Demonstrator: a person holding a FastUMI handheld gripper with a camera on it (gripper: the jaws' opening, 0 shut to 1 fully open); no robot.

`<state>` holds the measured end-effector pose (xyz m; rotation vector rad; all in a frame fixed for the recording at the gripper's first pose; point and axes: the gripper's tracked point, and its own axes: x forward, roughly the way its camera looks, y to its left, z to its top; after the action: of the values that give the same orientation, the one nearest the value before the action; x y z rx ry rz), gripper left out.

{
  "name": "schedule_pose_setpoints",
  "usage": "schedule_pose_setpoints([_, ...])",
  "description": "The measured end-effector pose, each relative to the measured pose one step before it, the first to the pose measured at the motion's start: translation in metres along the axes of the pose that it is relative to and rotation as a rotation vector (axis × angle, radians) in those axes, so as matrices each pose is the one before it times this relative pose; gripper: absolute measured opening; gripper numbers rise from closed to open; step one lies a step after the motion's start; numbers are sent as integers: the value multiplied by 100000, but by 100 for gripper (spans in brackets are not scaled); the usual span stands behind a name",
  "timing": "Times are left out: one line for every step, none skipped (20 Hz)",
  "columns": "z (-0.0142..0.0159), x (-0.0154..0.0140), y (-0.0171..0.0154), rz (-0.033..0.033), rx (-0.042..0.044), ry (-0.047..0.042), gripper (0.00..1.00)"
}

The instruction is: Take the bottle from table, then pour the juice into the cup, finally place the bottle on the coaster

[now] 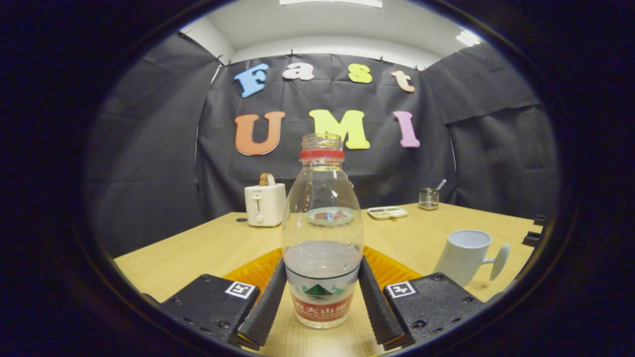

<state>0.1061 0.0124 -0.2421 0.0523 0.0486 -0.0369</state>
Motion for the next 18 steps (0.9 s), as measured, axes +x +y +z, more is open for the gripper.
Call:
schedule_pose_setpoints([523,-324,519,2543,4614,43,81])
schedule_pose_setpoints([468,-236,317,1649,4683,228,80])
schedule_pose_setpoints([361,-177,170,1155,4971,379,80])
schedule_pose_setpoints([452,-185,387,1493,5188,469,80])
schedule_pose_setpoints([386,-100,467,1435,5372,353,80])
schedule_pose_setpoints([520,-211,349,779,4660,151,80])
schedule_pose_setpoints([575,-167,347,595,3724,-15,79])
schedule_pose_setpoints([635,-153,428,926,3819,-177,79])
schedule_pose_setpoints([352,-171,371,1128,3552,-63,79])
schedule_pose_setpoints([445,-92,243,728,3275,-41,79])
schedule_pose_setpoints([308,-153,52,403,3258,254,79])
schedule_pose_setpoints([366,-85,-92,14,3447,159,79])
schedule_pose_setpoints([421,1,-92,21,3351,13,79])
schedule_pose_setpoints([401,-110,207,988,3669,230,79])
schedule_pose_setpoints([299,-53,195,1094,3958,219,79])
schedule_pose_setpoints([412,-30,10,709,4540,580,79])
schedule_pose_setpoints([370,45,-38,997,5179,416,79])
schedule_pose_setpoints([382,128,-111,579,5694,206,79])
